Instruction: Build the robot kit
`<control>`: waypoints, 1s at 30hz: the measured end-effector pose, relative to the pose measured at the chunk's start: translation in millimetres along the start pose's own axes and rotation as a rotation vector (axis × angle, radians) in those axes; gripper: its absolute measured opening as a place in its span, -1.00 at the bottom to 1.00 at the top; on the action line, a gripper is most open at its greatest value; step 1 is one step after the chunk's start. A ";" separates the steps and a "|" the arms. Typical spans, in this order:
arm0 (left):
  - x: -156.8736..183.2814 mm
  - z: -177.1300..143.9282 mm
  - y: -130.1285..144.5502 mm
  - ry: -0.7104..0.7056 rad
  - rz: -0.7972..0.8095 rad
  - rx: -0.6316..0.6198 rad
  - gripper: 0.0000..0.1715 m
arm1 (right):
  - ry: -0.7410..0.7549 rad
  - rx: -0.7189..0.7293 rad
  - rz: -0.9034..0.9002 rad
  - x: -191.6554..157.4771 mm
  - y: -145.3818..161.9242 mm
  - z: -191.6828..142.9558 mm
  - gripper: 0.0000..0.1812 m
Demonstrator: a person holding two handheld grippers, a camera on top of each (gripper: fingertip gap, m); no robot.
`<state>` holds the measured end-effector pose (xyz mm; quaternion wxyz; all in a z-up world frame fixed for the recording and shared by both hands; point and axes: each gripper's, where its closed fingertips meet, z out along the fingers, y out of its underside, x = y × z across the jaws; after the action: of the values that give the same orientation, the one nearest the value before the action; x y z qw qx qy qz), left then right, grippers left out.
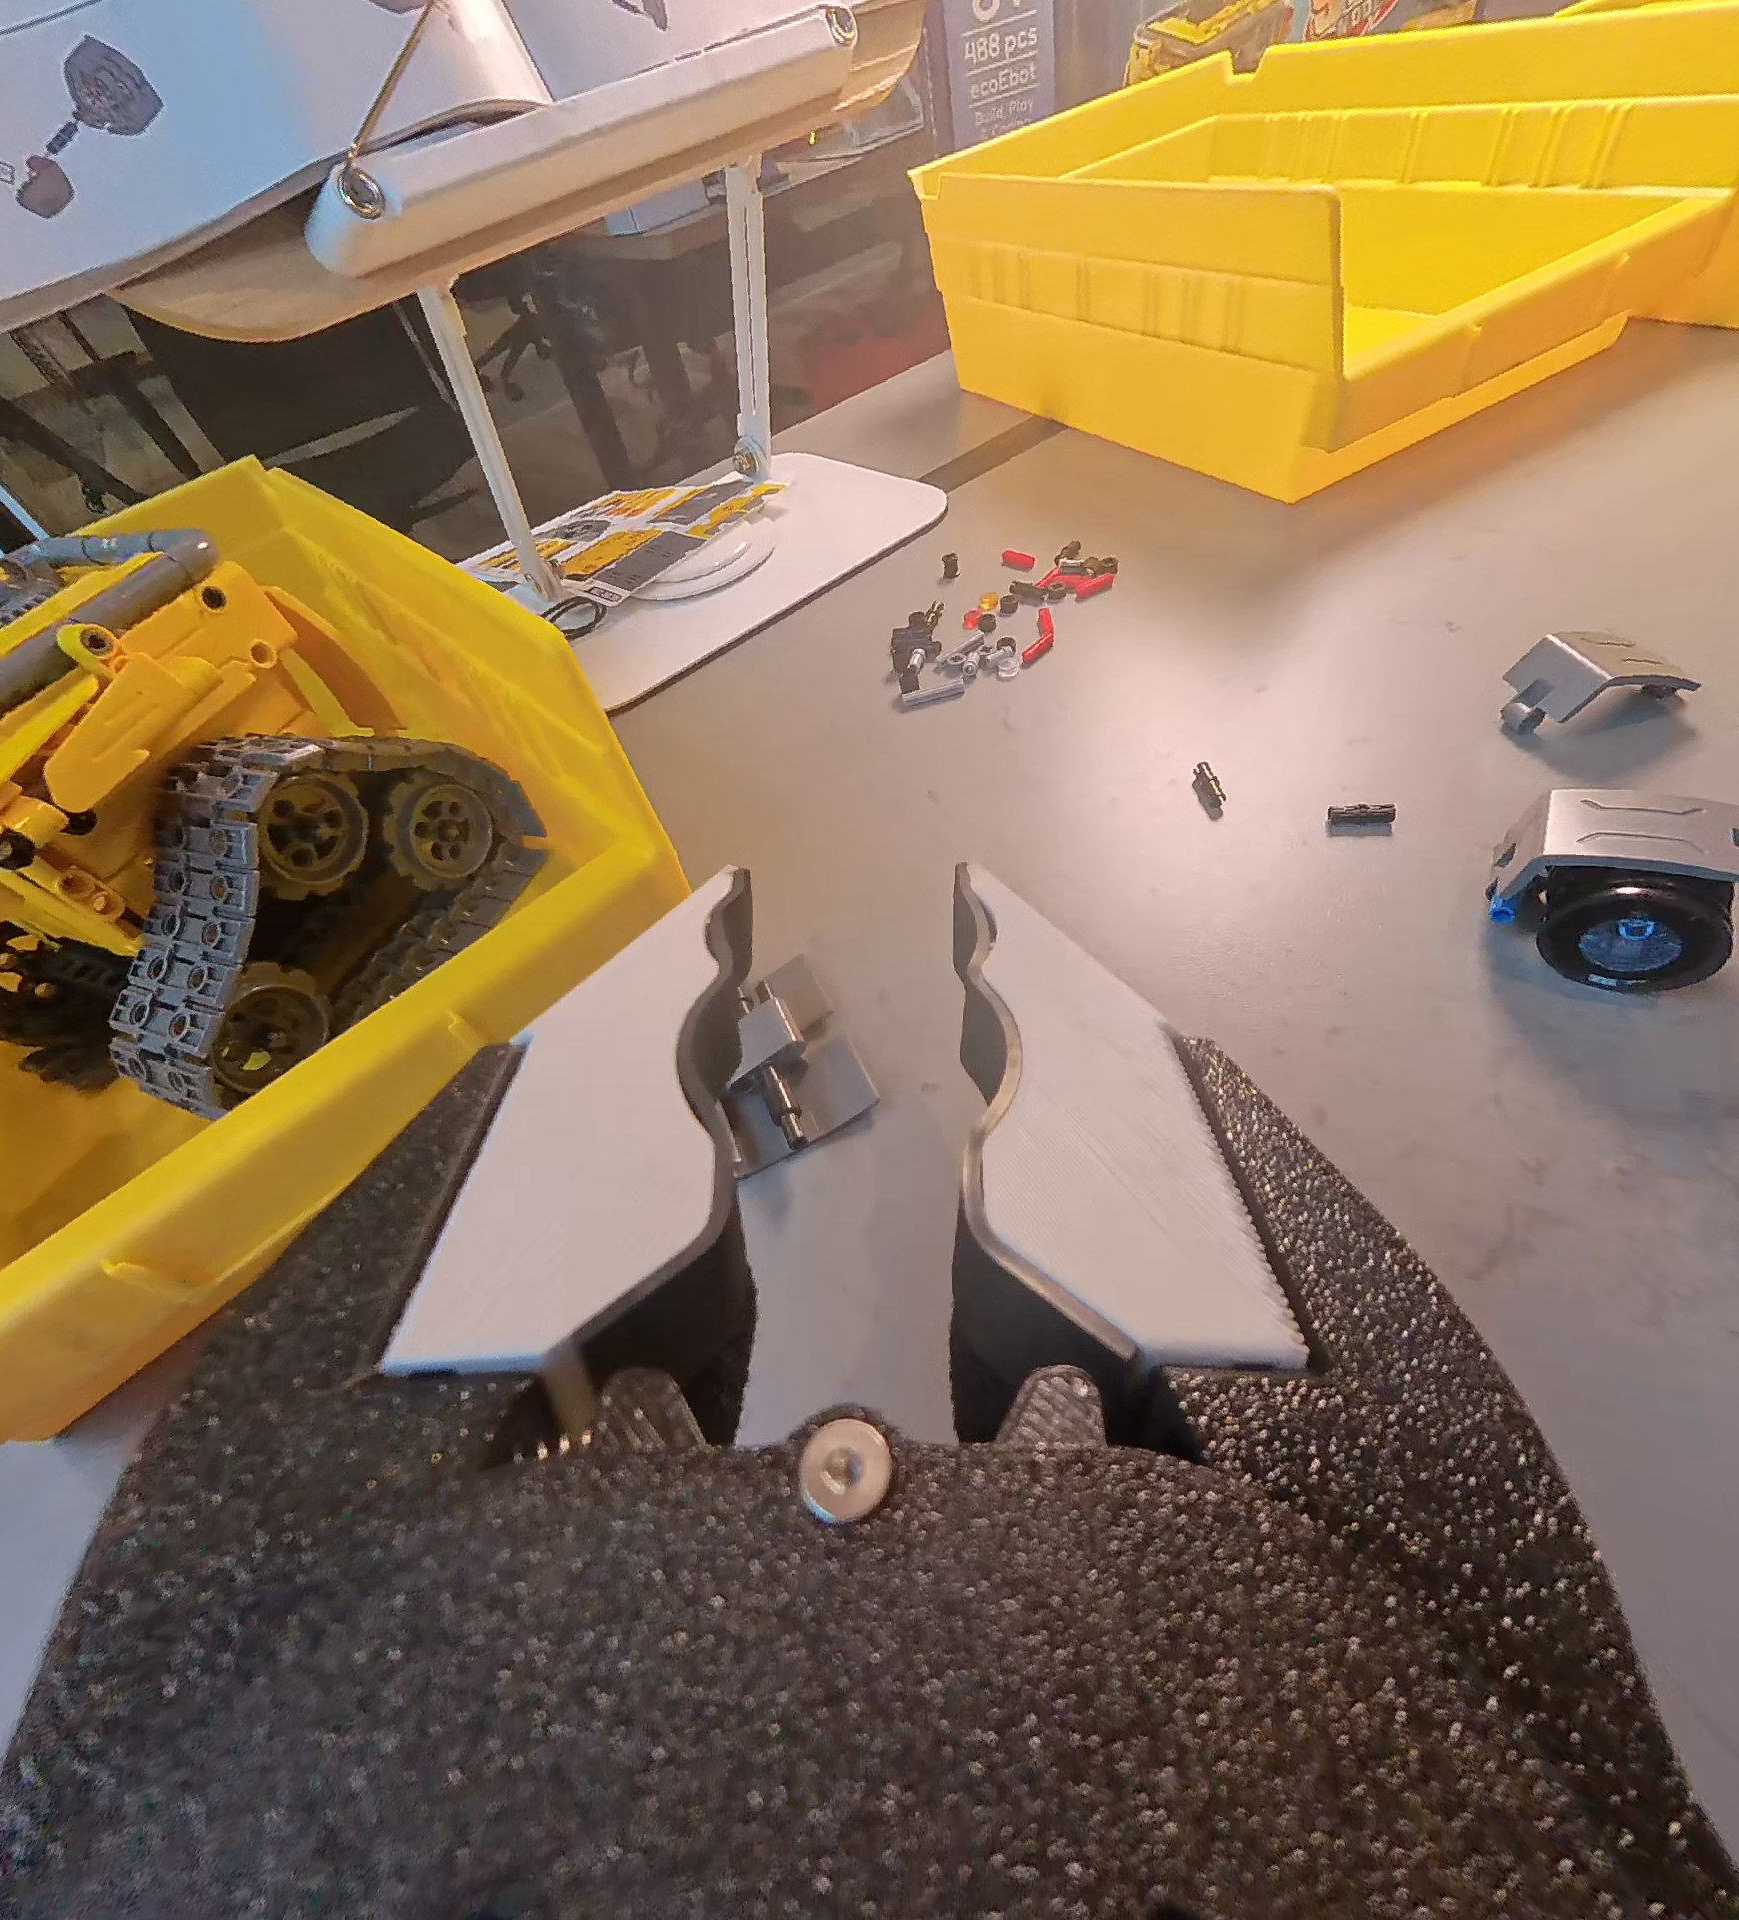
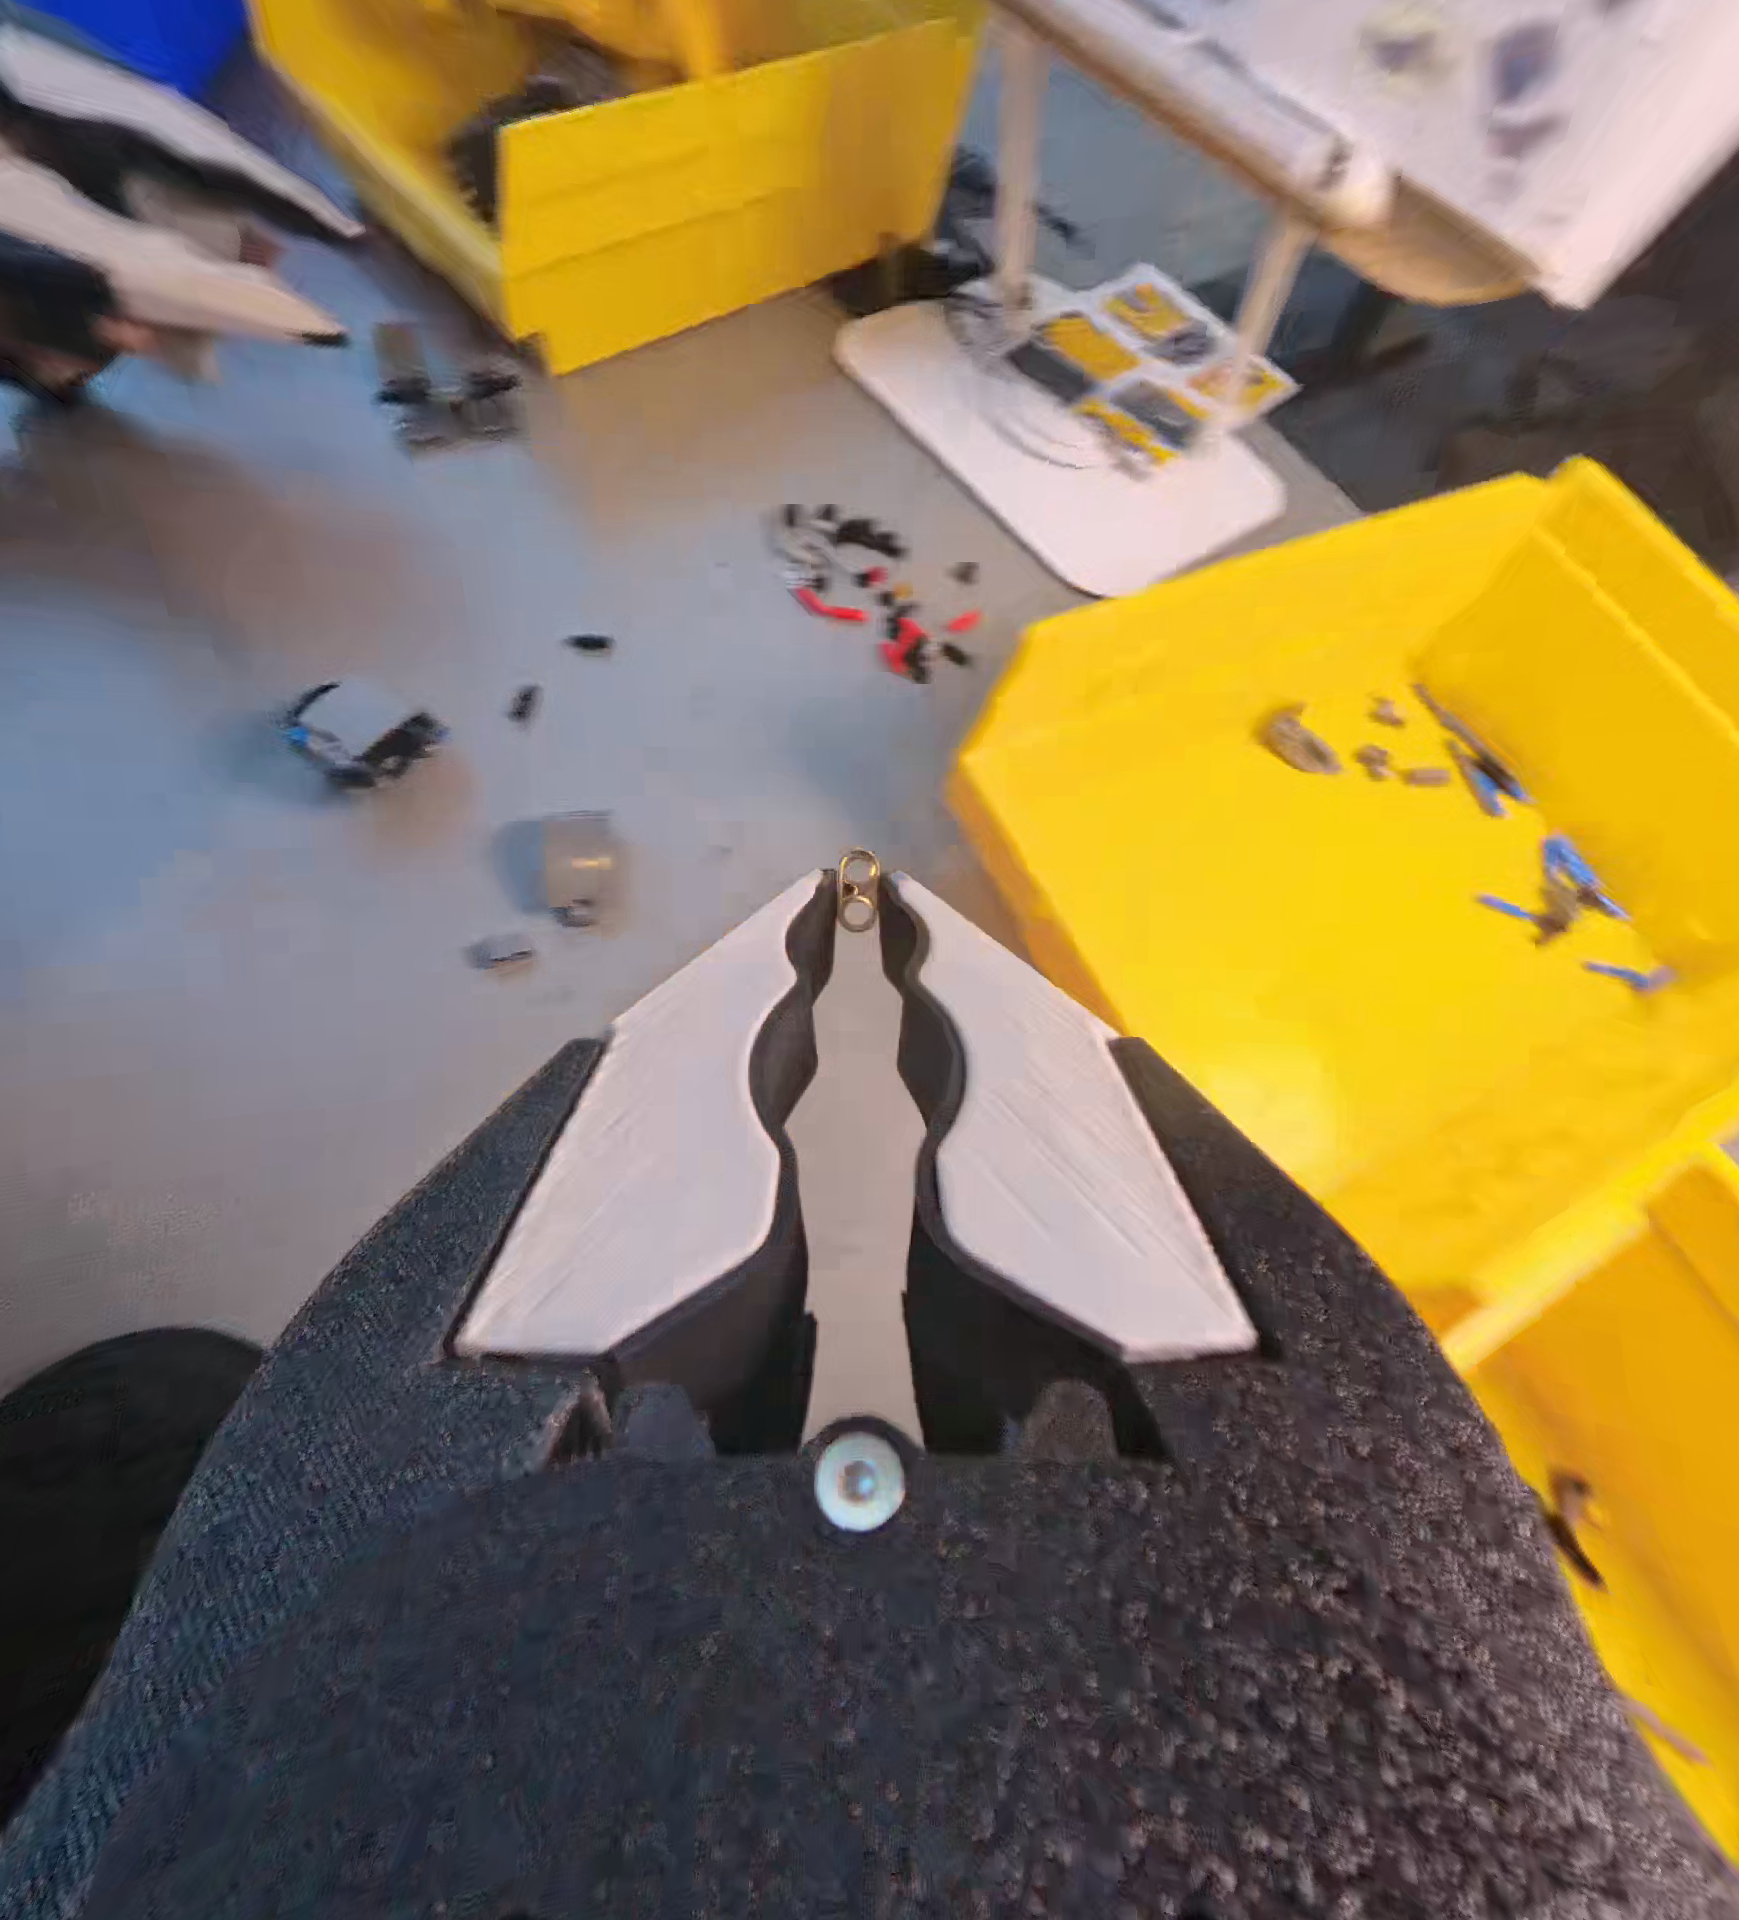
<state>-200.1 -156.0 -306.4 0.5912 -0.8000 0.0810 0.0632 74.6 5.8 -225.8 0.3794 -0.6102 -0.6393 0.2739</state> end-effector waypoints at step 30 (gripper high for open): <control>36.0 -7.6 -21.5 0.123 0.044 0.067 -0.56 | -0.284 -0.237 -0.146 -155.2 56.0 139.7 -0.88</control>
<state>-160.4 -159.1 -291.2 0.6102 -0.7800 0.1368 0.0243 -12.8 -125.9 -373.3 0.2299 -0.5580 -0.7565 0.2519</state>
